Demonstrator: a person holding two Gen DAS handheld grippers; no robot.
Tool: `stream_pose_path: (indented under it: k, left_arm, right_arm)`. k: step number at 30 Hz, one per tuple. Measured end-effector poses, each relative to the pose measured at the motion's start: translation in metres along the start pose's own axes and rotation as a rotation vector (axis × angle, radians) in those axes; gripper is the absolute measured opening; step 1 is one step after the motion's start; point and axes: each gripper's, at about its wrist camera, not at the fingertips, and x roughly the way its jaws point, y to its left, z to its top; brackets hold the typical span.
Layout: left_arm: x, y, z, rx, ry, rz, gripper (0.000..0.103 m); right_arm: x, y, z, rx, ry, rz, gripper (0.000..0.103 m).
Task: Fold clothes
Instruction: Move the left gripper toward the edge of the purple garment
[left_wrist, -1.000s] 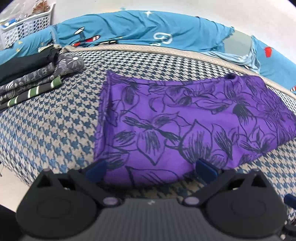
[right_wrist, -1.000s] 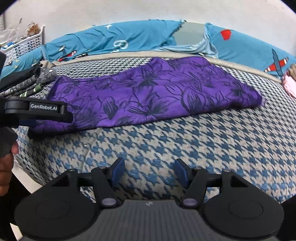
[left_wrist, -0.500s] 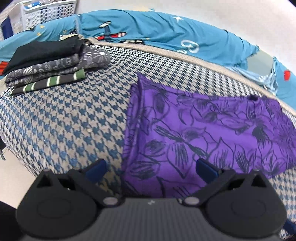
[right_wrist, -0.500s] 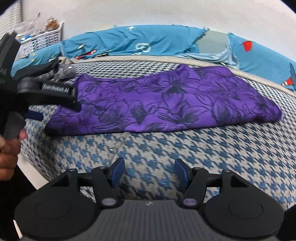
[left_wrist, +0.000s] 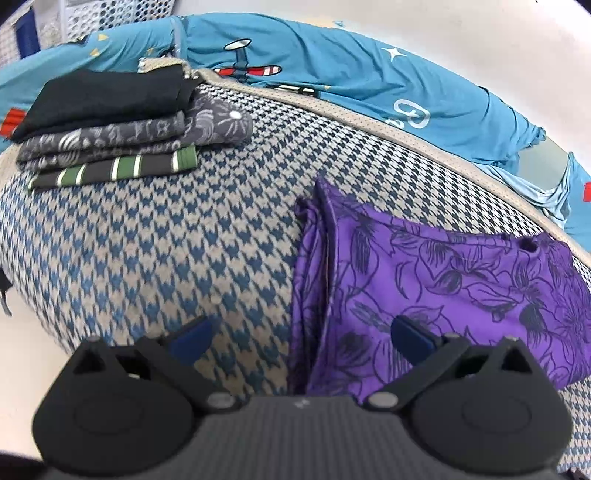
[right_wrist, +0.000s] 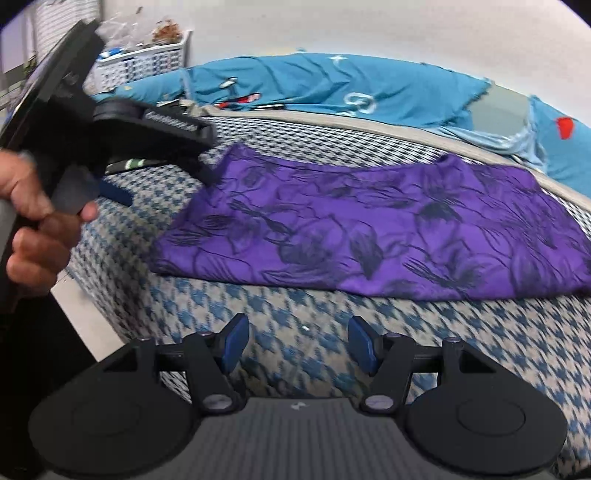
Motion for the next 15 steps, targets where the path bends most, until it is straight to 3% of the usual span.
stream_pose_path:
  k: [7,15]
  left_arm:
    - [0.009,-0.002,0.029,0.100,0.022,-0.003,0.103]
    - [0.028,0.008,0.044,0.108,0.072,-0.034,0.103]
  right_arm:
    - [0.014,0.021,0.015,-0.125,-0.003,0.084,0.059]
    - [0.039,0.048,0.031,-0.299,-0.009,0.160,0.059]
